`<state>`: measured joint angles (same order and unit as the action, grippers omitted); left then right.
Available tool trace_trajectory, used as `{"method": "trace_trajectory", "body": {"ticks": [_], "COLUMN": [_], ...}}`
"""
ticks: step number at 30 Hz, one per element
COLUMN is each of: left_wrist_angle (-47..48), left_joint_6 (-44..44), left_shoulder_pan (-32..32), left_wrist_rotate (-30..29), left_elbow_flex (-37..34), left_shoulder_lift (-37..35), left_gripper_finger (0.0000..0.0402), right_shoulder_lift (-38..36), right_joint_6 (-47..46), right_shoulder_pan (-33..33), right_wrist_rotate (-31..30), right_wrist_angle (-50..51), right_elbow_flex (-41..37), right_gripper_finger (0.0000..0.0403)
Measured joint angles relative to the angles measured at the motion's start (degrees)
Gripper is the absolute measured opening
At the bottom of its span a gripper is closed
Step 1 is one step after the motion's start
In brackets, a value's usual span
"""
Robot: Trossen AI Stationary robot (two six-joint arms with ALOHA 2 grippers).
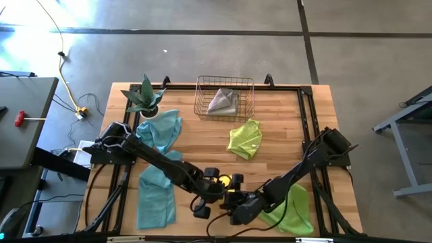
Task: Fold microfiber towels
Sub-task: Put the yellow microfiber towel into the wire basket
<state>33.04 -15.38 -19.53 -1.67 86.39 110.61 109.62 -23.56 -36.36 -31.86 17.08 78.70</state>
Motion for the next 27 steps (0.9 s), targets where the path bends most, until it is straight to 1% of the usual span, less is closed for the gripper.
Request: {"method": "trace_trajectory", "body": {"ticks": [3, 8, 14, 16, 18, 21, 27], "left_wrist_angle": [0.09, 0.07, 0.07, 0.09, 0.09, 0.09, 0.09], "left_joint_6": [0.02, 0.13, 0.11, 0.12, 0.13, 0.17, 0.59], "left_shoulder_pan": [0.0, 0.14, 0.15, 0.15, 0.16, 0.17, 0.17], "left_wrist_rotate": [0.0, -0.01, 0.0, 0.16, 1.04, 2.11, 2.14], "left_elbow_flex": [0.0, 0.0, 0.0, 0.0, -0.02, -0.02, -0.02], "left_shoulder_lift": [0.04, 0.06, 0.07, 0.07, 0.07, 0.07, 0.07], "left_gripper_finger": [0.0004, 0.0004, 0.0004, 0.0004, 0.0004, 0.0004, 0.0004], "right_shoulder_lift": [0.0, -0.02, -0.11, -0.11, -0.11, -0.11, -0.13], "right_joint_6": [-2.05, -7.57, -8.47, -9.35, -9.35, -7.65, -5.86], "right_shoulder_pan": [0.0, 0.0, -0.61, -0.61, -0.61, -0.61, -0.61], "right_wrist_rotate": [1.03, 5.93, 6.21, 6.41, 6.4, 6.43, 6.4], "right_wrist_angle": [3.13, 7.43, 10.44, 11.03, 11.3, 11.35, 11.35], "right_elbow_flex": [-0.02, -0.02, -0.02, -0.02, -0.02, -0.02, -0.02], "right_gripper_finger": [0.0275, 0.0275, 0.0274, 0.0266, 0.0249, 0.0208, 0.0091]}}
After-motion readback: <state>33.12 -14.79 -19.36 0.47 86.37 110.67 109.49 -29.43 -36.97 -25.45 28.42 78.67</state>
